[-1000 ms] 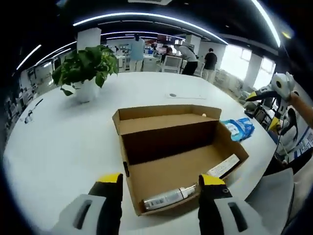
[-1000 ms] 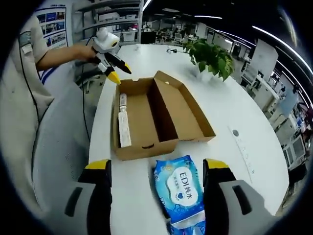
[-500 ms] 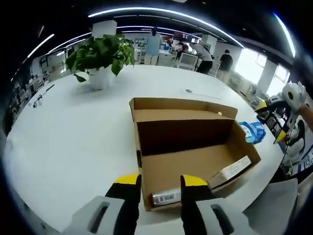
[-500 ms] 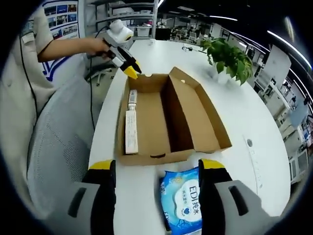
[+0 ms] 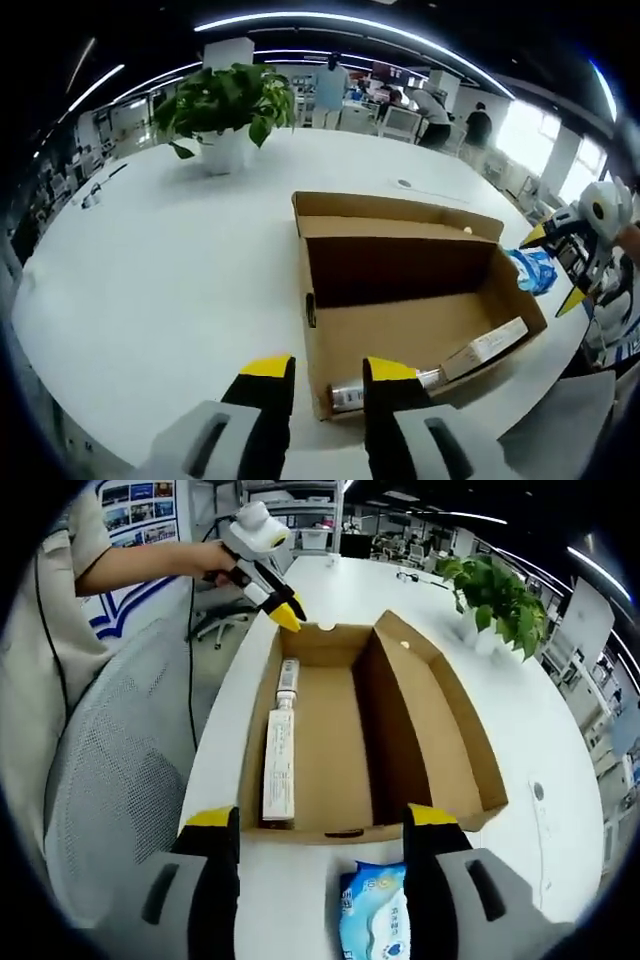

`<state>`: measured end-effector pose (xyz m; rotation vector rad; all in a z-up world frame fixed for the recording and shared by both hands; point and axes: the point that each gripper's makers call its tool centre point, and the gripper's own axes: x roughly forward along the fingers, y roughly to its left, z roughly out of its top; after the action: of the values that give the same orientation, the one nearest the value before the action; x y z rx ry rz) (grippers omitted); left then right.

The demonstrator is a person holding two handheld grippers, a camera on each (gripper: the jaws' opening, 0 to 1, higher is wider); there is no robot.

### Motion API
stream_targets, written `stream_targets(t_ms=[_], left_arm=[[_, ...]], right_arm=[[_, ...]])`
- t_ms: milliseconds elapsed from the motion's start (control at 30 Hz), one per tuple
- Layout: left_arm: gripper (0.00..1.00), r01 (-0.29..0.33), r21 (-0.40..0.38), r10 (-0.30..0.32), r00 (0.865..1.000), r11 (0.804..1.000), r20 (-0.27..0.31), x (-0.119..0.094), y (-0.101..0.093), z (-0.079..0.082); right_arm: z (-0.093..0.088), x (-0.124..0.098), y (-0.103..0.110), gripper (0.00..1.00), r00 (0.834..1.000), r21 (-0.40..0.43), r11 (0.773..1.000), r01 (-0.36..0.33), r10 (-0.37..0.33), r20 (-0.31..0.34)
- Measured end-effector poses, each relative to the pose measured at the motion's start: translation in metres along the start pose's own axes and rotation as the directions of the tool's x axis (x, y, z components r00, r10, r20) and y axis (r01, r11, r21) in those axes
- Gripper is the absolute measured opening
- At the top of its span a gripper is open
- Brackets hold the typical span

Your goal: Operate the shoe box by opening the lid, removing the specified soft item, and placing it in the target area until the item is outside and the box remains undamaged.

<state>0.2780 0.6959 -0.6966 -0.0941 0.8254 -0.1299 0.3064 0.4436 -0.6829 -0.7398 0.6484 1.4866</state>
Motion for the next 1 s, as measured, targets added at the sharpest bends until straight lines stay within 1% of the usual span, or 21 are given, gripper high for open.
stream_targets(t_ms=[100, 233, 333, 433, 533, 600, 767, 867, 900, 1000], left_arm=[[0.26, -0.003, -0.02, 0.003, 1.0, 1.0, 0.001, 0.0, 0.002, -0.003], [0.25, -0.012, -0.026, 0.013, 1.0, 1.0, 0.012, 0.003, 0.005, -0.004], [0.24, -0.013, -0.034, 0.014, 0.999, 0.999, 0.041, 0.002, 0.006, -0.005], [0.24, -0.016, -0.038, 0.018, 0.999, 0.999, 0.04, 0.003, 0.006, -0.01], [0.23, -0.015, -0.035, 0.017, 0.999, 0.999, 0.04, 0.003, 0.004, -0.014], [0.22, -0.019, -0.033, 0.02, 0.999, 0.999, 0.047, 0.003, 0.004, -0.015], [0.17, -0.02, -0.043, 0.023, 0.997, 0.999, 0.07, 0.004, 0.005, -0.014], [0.14, -0.01, -0.06, 0.014, 0.997, 0.998, 0.075, 0.004, 0.003, -0.014], [0.13, -0.007, -0.06, 0.012, 0.997, 0.998, 0.077, 0.004, 0.002, -0.014], [0.1, -0.003, -0.063, 0.008, 0.997, 0.998, 0.077, 0.005, 0.001, -0.015]], right_arm=[[0.001, 0.007, -0.001, 0.61, 1.0, -0.004, 1.0, -0.005, 0.005, -0.003], [0.002, 0.015, -0.001, 0.61, 1.0, -0.002, 1.0, -0.013, 0.013, -0.002], [0.001, 0.022, 0.0, 0.6, 1.0, 0.001, 1.0, -0.023, 0.023, -0.007], [-0.001, 0.028, 0.0, 0.59, 0.999, -0.001, 0.999, -0.032, 0.032, -0.019], [-0.001, 0.034, 0.007, 0.57, 0.997, 0.007, 0.997, -0.078, 0.078, -0.019], [-0.001, 0.038, 0.008, 0.54, 0.996, 0.013, 0.996, -0.09, 0.09, -0.018], [-0.004, 0.048, 0.008, 0.53, 0.994, 0.038, 0.994, -0.105, 0.106, -0.023], [-0.002, 0.052, 0.016, 0.46, 0.987, 0.068, 0.985, -0.159, 0.16, -0.009], [-0.004, 0.053, 0.016, 0.45, 0.986, 0.083, 0.983, -0.163, 0.165, -0.014], [-0.004, 0.058, 0.017, 0.43, 0.986, 0.075, 0.983, -0.167, 0.168, -0.016]])
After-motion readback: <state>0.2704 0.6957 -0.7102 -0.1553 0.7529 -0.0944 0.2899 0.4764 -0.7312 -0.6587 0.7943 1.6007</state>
